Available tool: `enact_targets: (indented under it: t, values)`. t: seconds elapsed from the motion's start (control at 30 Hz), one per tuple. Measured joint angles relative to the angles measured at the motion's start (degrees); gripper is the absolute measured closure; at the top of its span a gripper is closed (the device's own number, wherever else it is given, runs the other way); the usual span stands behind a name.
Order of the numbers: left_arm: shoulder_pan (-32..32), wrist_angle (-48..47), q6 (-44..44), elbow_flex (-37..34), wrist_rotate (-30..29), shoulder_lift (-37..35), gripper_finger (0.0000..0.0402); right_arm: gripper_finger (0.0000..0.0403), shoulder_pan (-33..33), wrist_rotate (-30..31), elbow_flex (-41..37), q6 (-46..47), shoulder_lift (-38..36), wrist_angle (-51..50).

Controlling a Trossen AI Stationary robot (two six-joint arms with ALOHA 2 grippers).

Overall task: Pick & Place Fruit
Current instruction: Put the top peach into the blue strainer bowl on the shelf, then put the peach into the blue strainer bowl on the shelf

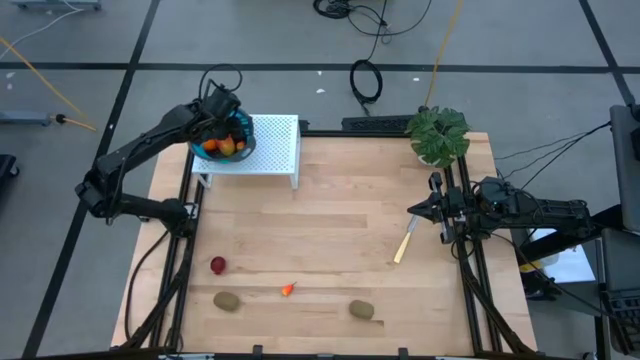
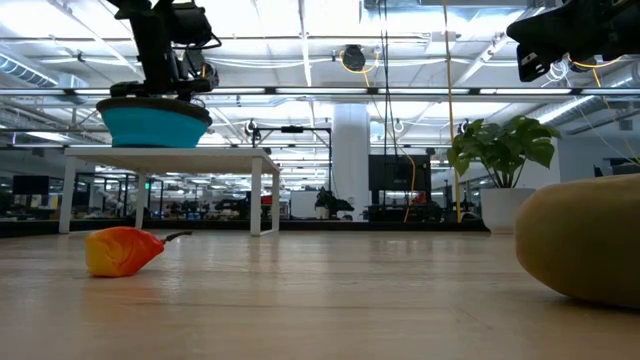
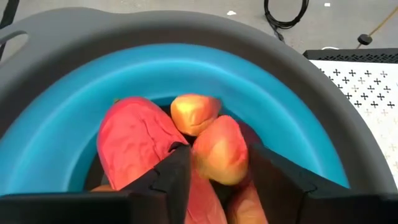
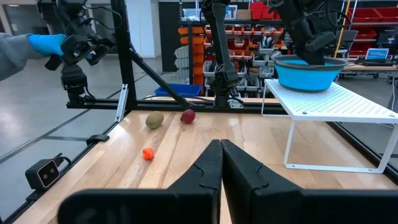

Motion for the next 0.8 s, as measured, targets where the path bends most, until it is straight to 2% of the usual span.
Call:
enact_targets:
  t: [0.33,0.53,0.8]
  values:
    - [0.00,0.10,1.02,0.00,0.07,-0.34,0.0169,0.0403,0.00,0.00,0.00,0.00,0.00,0.02]
    - [-0.83,2.19,3.73,0.00,1.55,-3.92,0.0163,0.0403,0.00,0.00,0.00,0.00,-0.01,0.02]
    - [-8.45,3.78,-0.40,0.02,1.71,-9.29,0.0163,0.0403,0.02,-0.02,0.00,0.00,-0.02,0.02]
